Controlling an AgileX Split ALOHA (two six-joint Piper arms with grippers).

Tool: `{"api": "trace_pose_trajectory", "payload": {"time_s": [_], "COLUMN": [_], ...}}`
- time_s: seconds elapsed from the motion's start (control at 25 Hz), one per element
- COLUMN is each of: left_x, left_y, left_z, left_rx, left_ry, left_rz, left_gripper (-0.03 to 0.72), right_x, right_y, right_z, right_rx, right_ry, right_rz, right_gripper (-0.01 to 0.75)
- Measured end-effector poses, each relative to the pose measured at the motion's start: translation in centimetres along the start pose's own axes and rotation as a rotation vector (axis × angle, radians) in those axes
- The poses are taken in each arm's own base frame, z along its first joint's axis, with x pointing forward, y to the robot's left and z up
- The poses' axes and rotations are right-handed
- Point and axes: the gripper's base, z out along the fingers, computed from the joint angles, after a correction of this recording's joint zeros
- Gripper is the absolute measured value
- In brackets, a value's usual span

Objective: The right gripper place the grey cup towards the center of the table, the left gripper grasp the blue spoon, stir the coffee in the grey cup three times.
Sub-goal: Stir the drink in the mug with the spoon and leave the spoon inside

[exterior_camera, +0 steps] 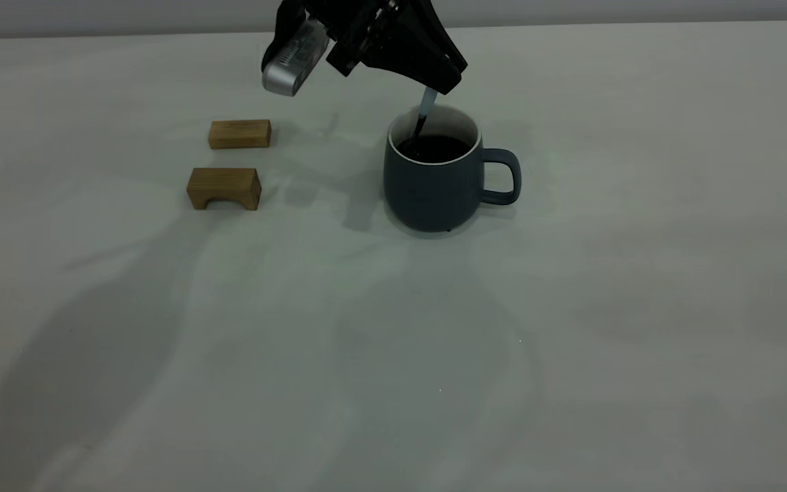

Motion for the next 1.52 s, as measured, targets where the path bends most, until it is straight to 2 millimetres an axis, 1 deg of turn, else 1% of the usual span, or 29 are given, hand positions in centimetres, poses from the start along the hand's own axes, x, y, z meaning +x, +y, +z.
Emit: {"api": "trace_pose_trajectory", "payload": {"time_s": [0.16,0.32,0.4,0.52,0.64,0.68,0.84,1.0,1.08,1.2,1.24,1.28,1.36,1.52], "left_x": [0.9,2.1,2.5,2.8,2.4,2.1,1.2,0.6,0.3,0.3,0.3,0.3,0.3,1.0], "left_y": [-0.1,0.0,0.1,0.2,0.4,0.5,0.7,0.5,0.4,0.3,0.3,0.3,0.3,0.6], "left_z": [0.4,1.4,1.8,2.3,2.4,2.4,2.2,1.3,0.9,0.5,0.5,0.4,0.8,1.9], "left_rx": [0.019,0.015,0.006,-0.014,-0.037,-0.042,-0.052,-0.040,-0.035,-0.031,-0.032,-0.037,-0.044,-0.067], "left_ry": [0.072,0.117,0.122,0.113,0.056,0.028,-0.054,-0.062,-0.060,-0.050,-0.051,-0.058,-0.054,-0.053], "left_rz": [0.056,0.056,0.027,-0.085,-0.231,-0.255,-0.269,-0.167,-0.070,0.127,0.185,0.246,0.292,0.328], "left_gripper": [0.145,0.145,0.145,0.143,0.143,0.142,0.142,0.142,0.142,0.154,0.147,0.123,0.123,0.123], "right_x": [0.0,0.0,0.0,0.0,0.0,0.0,0.0,0.0,0.0,0.0,0.0,0.0,0.0,0.0], "right_y": [0.0,0.0,0.0,0.0,0.0,0.0,0.0,0.0,0.0,0.0,0.0,0.0,0.0,0.0], "right_z": [0.0,0.0,0.0,0.0,0.0,0.0,0.0,0.0,0.0,0.0,0.0,0.0,0.0,0.0], "right_rx": [0.000,0.000,0.000,0.000,0.000,0.000,0.000,0.000,0.000,0.000,0.000,0.000,0.000,0.000], "right_ry": [0.000,0.000,0.000,0.000,0.000,0.000,0.000,0.000,0.000,0.000,0.000,0.000,0.000,0.000], "right_rz": [0.000,0.000,0.000,0.000,0.000,0.000,0.000,0.000,0.000,0.000,0.000,0.000,0.000,0.000], "right_gripper": [0.591,0.591,0.591,0.591,0.591,0.591,0.591,0.591,0.591,0.591,0.591,0.591,0.591,0.591]}}
